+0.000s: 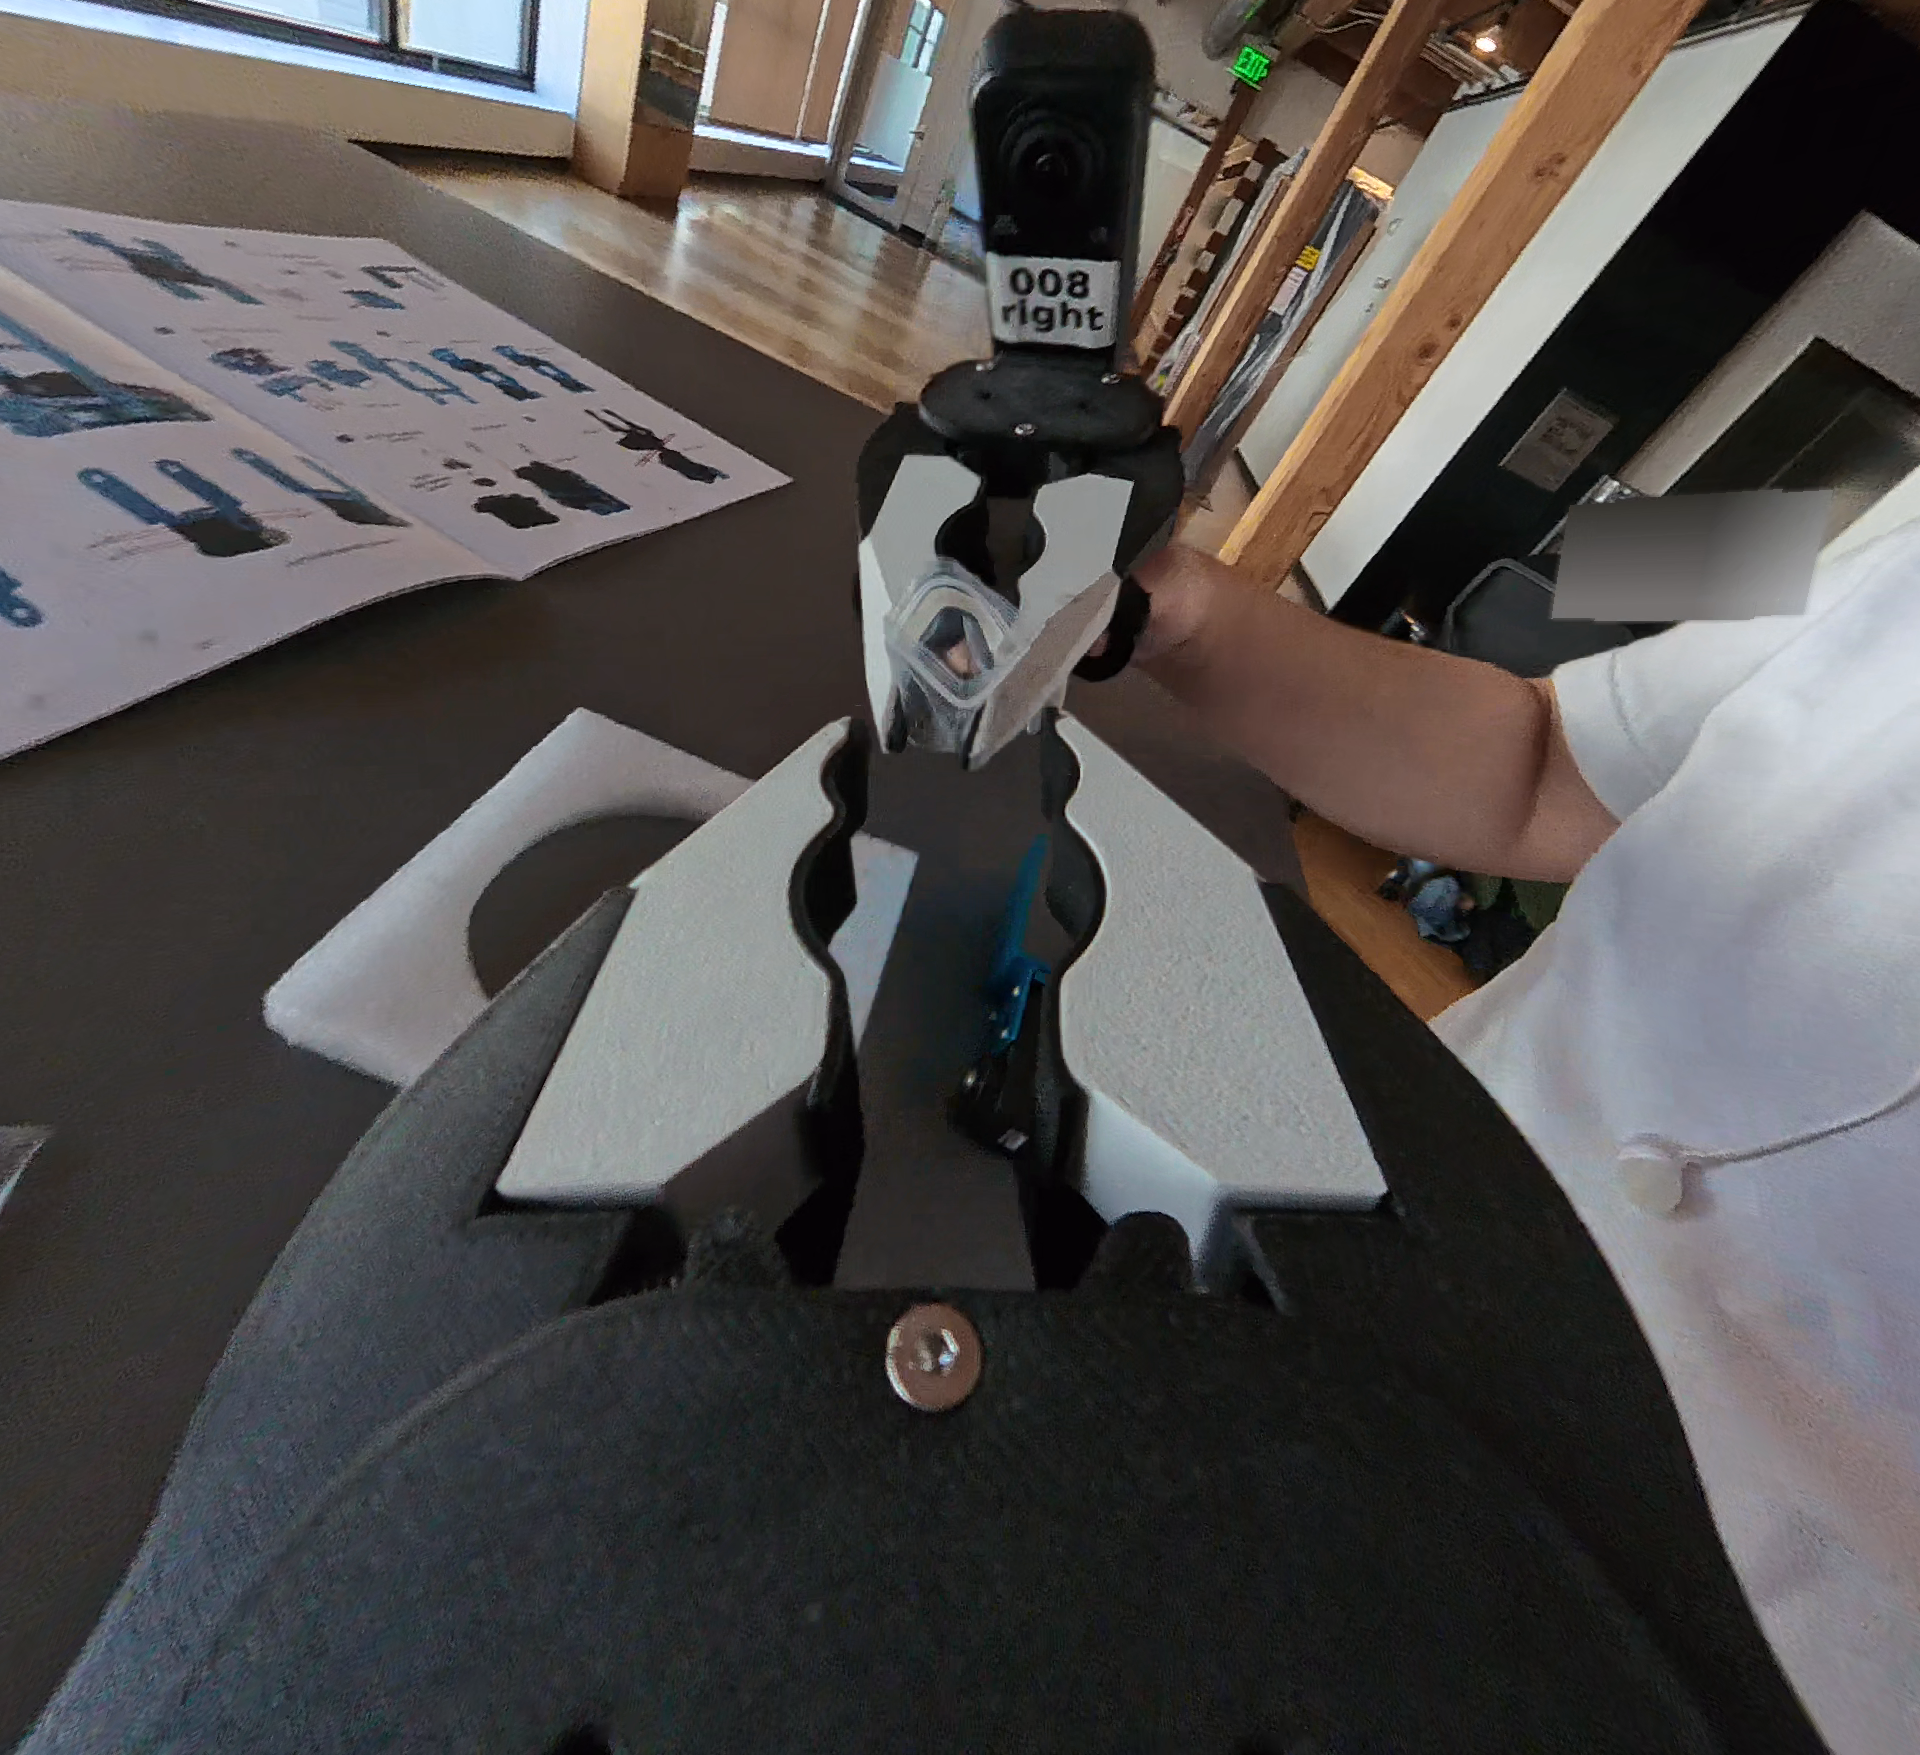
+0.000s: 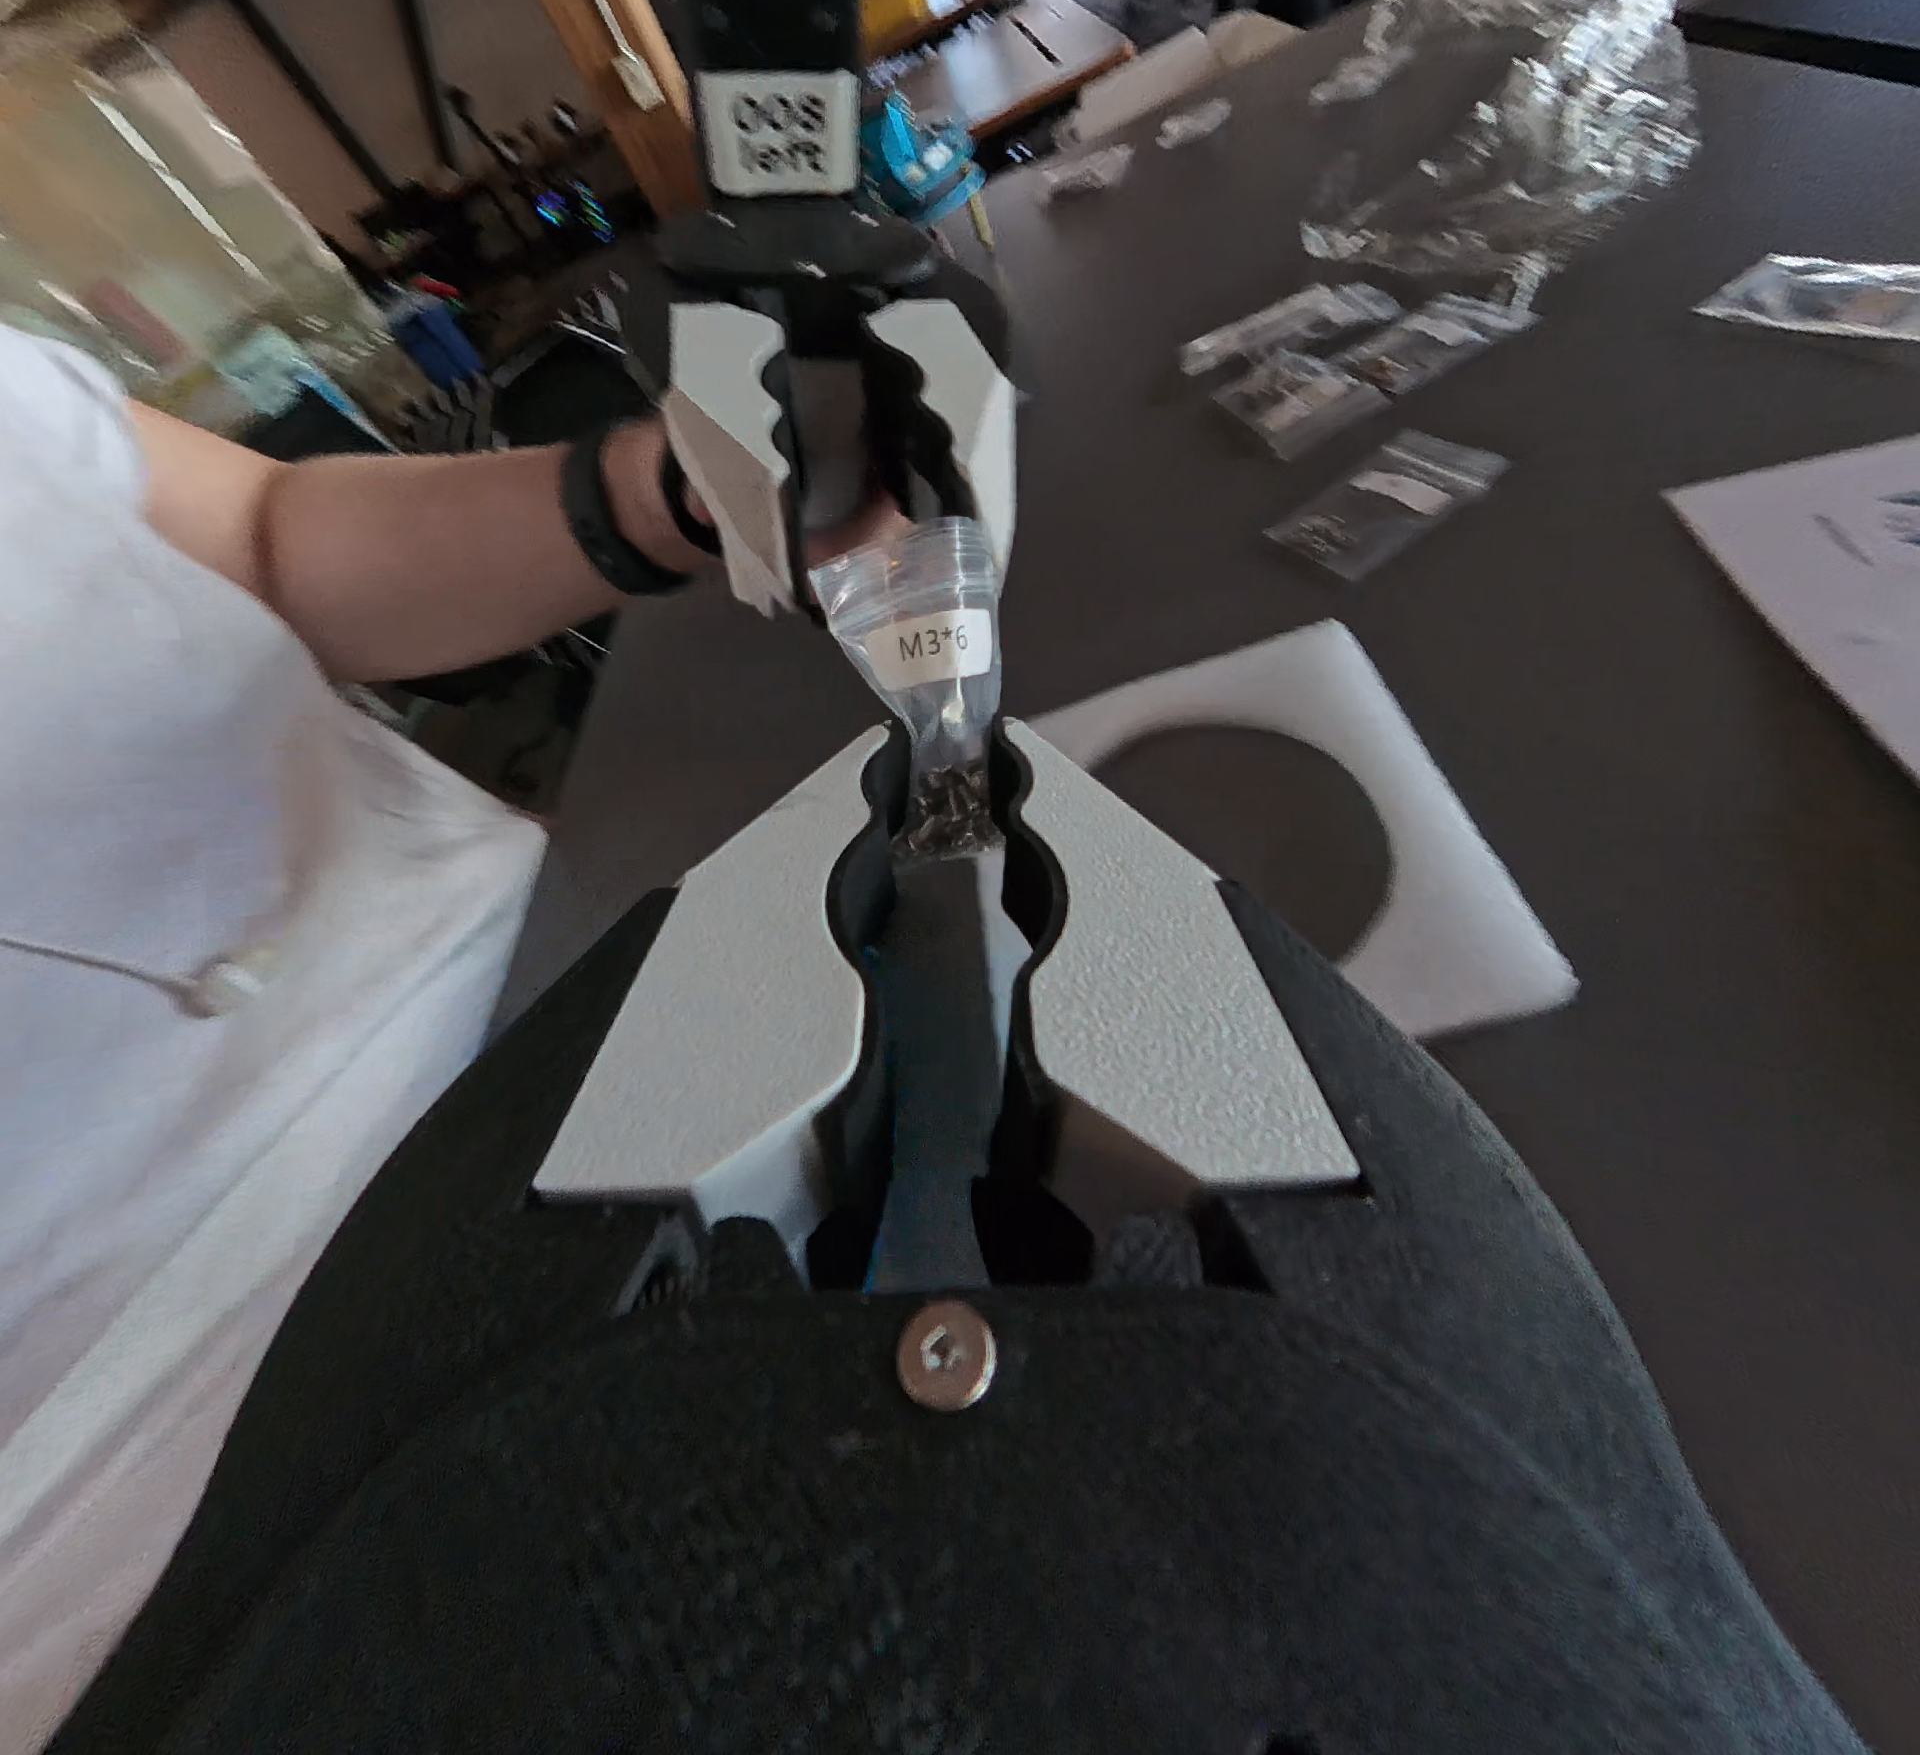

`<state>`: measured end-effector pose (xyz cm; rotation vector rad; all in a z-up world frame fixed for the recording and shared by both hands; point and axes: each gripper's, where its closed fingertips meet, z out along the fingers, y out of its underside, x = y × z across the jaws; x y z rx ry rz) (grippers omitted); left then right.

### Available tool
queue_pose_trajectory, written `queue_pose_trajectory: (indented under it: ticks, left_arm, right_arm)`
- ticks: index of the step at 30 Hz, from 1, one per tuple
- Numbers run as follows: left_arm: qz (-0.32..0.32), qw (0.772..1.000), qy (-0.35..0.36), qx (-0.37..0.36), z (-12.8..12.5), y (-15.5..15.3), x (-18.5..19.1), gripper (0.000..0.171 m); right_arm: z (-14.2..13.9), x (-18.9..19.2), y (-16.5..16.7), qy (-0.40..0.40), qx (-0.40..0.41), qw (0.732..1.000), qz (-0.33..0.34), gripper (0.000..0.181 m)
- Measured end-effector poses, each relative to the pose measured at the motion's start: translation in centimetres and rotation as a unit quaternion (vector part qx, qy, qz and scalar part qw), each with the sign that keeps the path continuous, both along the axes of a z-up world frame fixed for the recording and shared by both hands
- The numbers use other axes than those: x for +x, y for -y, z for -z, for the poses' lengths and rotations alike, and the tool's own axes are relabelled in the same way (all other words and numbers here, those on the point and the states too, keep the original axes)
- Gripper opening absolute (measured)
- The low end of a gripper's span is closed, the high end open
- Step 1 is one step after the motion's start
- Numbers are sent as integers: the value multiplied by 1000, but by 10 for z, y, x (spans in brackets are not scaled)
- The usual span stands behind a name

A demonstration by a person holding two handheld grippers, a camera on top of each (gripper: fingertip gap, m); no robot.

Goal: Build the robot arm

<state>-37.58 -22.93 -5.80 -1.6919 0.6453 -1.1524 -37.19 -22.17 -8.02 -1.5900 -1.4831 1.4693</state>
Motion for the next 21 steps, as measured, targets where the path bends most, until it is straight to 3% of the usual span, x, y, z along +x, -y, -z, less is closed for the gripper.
queue_pose_trajectory:
  ticks: [7, 13, 21]
  left_arm:
    - [-81, 995, -56, -21, 14, 1, -41, 33]
    - [-124, 989, -73, -37, 25, 18, -55, 33]
    - [-152, 985, -73, -29, 23, 27, -62, 34]
  right_arm:
    - [37, 33, -45, 141, 124, 981, 56, 14]
    - [55, 38, -49, 205, 228, 951, 41, 14]
    - [62, 36, -47, 235, 288, 928, 22, 14]
